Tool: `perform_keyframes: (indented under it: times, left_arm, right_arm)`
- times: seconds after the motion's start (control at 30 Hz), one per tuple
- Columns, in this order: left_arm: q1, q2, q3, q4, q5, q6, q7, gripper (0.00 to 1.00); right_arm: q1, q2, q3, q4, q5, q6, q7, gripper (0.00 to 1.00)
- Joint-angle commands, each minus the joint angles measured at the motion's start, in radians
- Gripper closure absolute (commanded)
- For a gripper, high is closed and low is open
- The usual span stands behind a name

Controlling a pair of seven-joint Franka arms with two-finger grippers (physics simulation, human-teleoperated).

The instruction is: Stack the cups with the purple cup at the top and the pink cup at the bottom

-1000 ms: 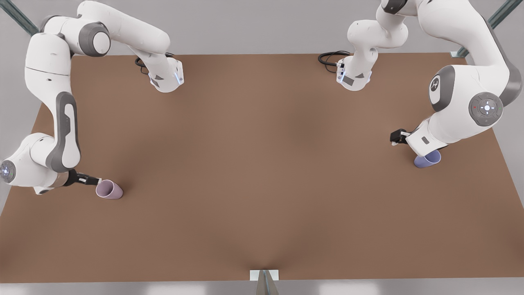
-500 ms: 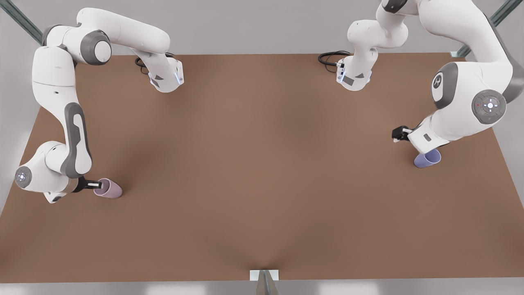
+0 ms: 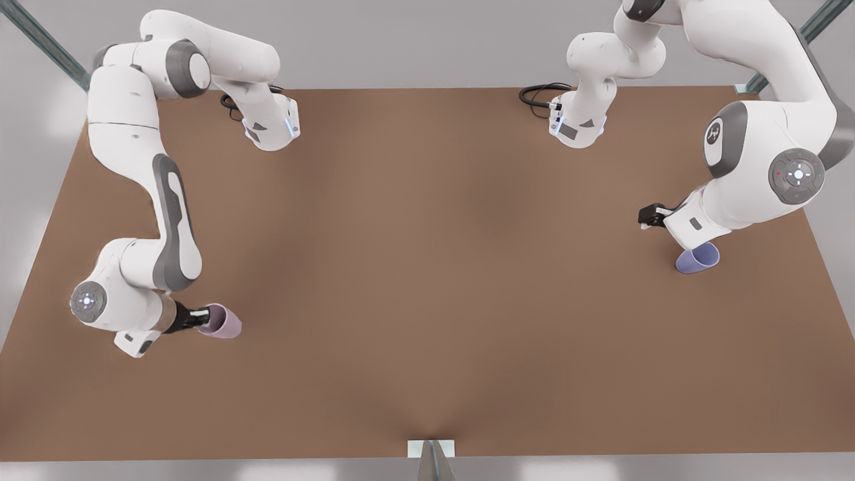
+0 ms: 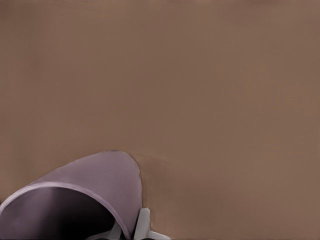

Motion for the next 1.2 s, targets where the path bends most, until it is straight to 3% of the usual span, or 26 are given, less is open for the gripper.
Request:
perform_keyframes:
  times: [0.0,0.1,0.23,0.33,0.43,0.47,0.57,0.77,0.8,0.83,1.03,1.17]
  left_arm:
    - [0.0,-0.003,0.0,0.001,0.0,-0.006,0.003,0.0]
    - [0.0,-0.006,0.0,0.001,0.0,-0.018,0.003,0.0]
    - [0.0,-0.008,-0.001,0.002,-0.001,-0.015,0.001,0.0]
    - [0.0,0.006,-0.001,0.002,0.013,-0.005,-0.011,0.0]
    - [0.075,0.003,0.032,-0.065,0.017,0.109,0.004,0.0]
    - [0.086,-0.008,0.095,-0.145,0.007,0.225,0.027,0.0]
    - [0.201,0.014,0.101,-0.254,0.01,0.379,0.193,0.0]
    - [0.344,0.04,0.146,-0.447,0.011,0.604,0.319,0.0]
    - [0.36,0.043,0.149,-0.455,0.01,0.607,0.323,0.0]
    - [0.379,0.049,0.15,-0.478,0.01,0.643,0.326,0.0]
    - [0.459,0.15,0.15,-0.518,0.008,0.888,0.346,0.0]
    - [0.466,0.161,0.15,-0.542,-0.001,0.887,0.343,0.0]
  right_arm:
    - [0.087,-0.006,0.005,0.034,-0.001,-0.092,0.354,0.79]
    - [0.215,0.046,0.027,0.143,0.05,-0.128,0.674,0.79]
    - [0.498,0.29,0.019,0.491,0.044,-0.157,1.173,0.79]
    - [0.606,0.439,0.005,0.67,0.039,-0.103,1.322,0.79]
    - [0.647,0.488,0.009,0.71,0.042,-0.029,1.353,0.79]
    - [0.673,0.513,0.012,0.727,0.042,0.039,1.398,0.79]
    - [0.706,0.545,0.013,0.736,0.042,0.165,1.419,0.79]
    - [0.733,0.588,-0.008,0.733,0.039,0.208,1.417,0.79]
    - [0.739,0.588,-0.008,0.733,0.039,0.208,1.415,0.51]
    - [0.741,0.586,-0.01,0.733,0.039,0.204,1.417,0.0]
    - [0.744,0.58,-0.008,0.733,0.036,0.204,1.417,0.0]
    - [0.768,0.574,-0.018,0.729,0.033,0.188,1.419,0.0]
